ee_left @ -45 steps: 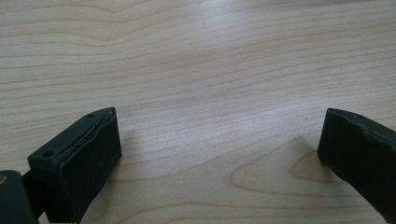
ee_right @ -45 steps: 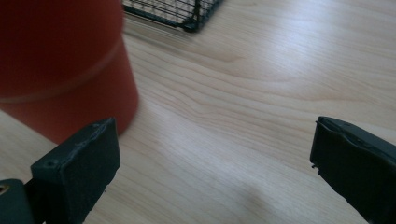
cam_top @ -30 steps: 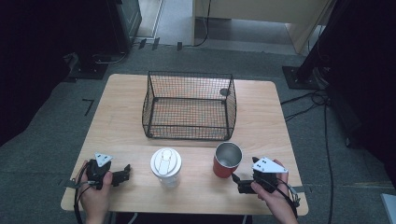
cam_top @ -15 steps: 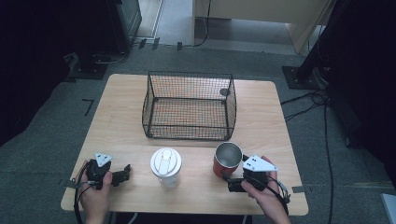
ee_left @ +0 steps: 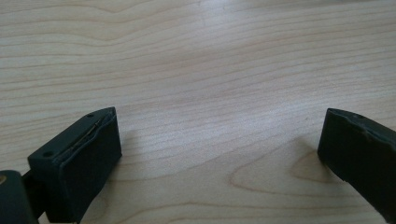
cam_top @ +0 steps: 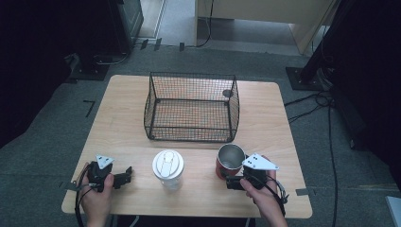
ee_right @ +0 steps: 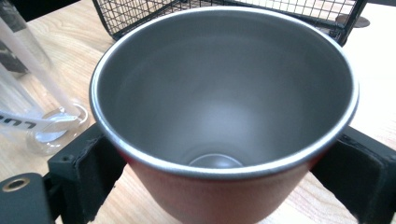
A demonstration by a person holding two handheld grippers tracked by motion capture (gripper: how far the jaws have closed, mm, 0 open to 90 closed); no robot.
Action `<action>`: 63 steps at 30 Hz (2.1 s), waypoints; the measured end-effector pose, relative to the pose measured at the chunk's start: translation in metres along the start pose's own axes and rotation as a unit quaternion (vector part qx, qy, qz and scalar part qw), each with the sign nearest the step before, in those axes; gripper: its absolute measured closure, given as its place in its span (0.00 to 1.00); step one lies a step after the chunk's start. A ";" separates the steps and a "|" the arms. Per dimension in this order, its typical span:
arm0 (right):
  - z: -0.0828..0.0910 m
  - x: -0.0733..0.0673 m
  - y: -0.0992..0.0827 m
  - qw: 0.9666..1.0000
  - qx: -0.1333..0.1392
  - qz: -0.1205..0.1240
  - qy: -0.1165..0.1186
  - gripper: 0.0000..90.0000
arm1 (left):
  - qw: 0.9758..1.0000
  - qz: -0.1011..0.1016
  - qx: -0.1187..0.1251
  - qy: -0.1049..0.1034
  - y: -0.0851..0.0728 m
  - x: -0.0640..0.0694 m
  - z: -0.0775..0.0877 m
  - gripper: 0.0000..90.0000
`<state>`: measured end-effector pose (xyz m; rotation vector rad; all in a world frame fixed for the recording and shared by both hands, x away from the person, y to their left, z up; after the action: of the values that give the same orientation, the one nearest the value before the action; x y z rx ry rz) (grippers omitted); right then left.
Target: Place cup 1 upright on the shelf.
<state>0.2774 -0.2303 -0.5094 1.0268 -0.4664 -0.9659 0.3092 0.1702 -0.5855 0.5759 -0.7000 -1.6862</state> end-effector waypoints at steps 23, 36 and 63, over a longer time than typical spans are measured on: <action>-0.013 -0.005 0.009 0.999 0.014 0.003 -0.030 0.07 | 1.000 0.000 -0.001 0.000 0.004 0.002 -0.004 0.00; -0.015 -0.006 0.010 0.999 0.017 0.004 -0.037 0.08 | 1.000 0.000 0.000 0.000 0.004 0.002 -0.004 0.00; -0.005 -0.019 0.052 0.996 0.075 0.013 -0.053 0.08 | 1.000 0.000 0.000 0.000 0.005 0.002 -0.005 0.00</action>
<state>0.2949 -0.2022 -0.4643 1.1047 -0.6463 -0.9761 0.3157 0.1667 -0.5854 0.5767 -0.7001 -1.6854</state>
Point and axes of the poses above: each handheld gripper's, and its own axes: z roughly backward along the jaws, y roughly out of its top, x roughly to its right, the point moved 9 cm from there along -z, roughly forward along the jaws, and after that the axes turned 2 degrees about x, right-handed, at the moved point
